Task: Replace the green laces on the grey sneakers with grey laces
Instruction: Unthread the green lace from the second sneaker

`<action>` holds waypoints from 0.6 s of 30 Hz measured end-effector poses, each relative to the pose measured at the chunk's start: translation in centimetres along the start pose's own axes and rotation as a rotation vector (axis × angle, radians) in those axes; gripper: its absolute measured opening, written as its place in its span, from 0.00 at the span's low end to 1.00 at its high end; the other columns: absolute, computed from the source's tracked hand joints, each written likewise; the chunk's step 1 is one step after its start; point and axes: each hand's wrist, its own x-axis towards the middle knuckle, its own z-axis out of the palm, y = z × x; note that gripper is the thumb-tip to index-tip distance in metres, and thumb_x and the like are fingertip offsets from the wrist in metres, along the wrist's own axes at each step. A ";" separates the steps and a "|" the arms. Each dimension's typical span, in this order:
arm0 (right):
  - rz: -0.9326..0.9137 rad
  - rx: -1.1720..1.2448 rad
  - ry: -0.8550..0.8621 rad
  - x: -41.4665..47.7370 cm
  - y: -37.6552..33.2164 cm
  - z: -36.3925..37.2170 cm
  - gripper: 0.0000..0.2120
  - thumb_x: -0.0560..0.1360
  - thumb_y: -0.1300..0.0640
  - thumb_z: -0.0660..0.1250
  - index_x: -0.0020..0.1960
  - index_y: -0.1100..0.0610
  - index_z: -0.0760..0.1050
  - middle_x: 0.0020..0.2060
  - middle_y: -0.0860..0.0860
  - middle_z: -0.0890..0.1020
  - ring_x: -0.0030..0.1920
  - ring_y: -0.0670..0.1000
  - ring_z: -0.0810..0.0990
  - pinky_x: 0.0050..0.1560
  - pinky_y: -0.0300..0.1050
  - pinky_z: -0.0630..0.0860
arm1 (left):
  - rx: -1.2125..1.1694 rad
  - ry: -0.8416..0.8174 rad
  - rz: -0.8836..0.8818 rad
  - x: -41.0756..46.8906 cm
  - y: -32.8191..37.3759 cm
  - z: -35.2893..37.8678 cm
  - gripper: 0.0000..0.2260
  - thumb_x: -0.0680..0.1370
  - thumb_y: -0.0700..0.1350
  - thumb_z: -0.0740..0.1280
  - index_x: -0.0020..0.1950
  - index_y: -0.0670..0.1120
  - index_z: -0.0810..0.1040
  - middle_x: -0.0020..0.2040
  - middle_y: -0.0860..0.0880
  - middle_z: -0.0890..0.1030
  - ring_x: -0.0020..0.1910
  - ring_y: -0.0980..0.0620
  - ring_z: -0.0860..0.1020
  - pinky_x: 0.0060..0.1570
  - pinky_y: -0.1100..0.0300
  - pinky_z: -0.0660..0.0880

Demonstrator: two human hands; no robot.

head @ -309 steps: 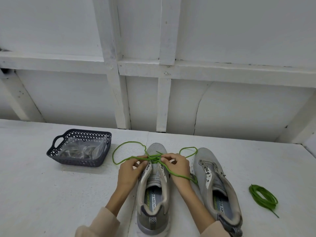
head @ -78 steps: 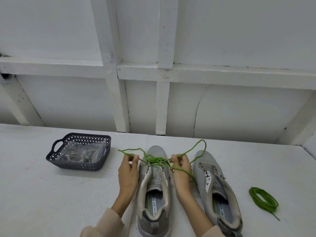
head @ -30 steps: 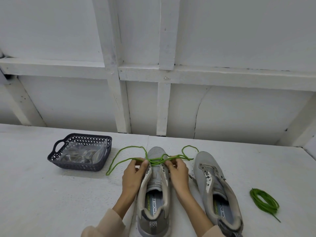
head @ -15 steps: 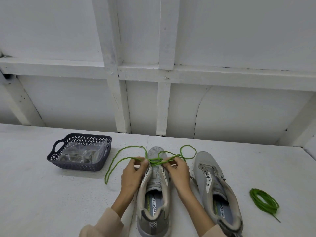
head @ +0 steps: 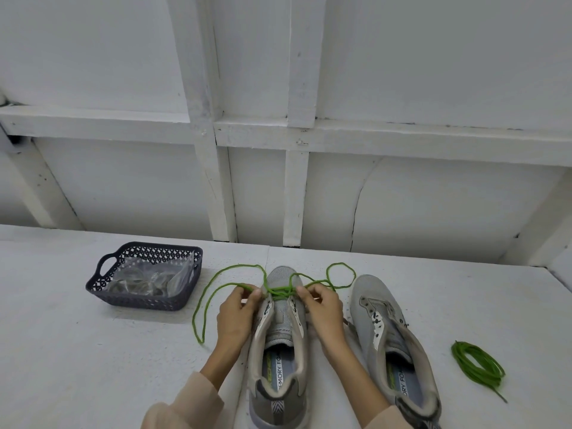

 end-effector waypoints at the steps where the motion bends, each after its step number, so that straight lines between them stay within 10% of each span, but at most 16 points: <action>1: 0.020 0.062 0.019 -0.1 0.1 0.0 0.12 0.77 0.51 0.67 0.36 0.51 0.75 0.33 0.47 0.82 0.33 0.46 0.75 0.39 0.48 0.71 | -0.121 0.045 -0.038 0.0 0.0 0.0 0.06 0.81 0.47 0.65 0.45 0.48 0.76 0.40 0.51 0.82 0.34 0.49 0.79 0.37 0.52 0.75; 18: 0.006 -0.017 0.000 -0.2 -0.6 0.1 0.08 0.72 0.55 0.73 0.35 0.48 0.80 0.32 0.44 0.82 0.37 0.45 0.79 0.45 0.52 0.78 | -0.264 0.001 -0.141 0.1 0.2 -0.5 0.17 0.81 0.53 0.62 0.42 0.41 0.76 0.36 0.46 0.80 0.33 0.51 0.77 0.34 0.58 0.74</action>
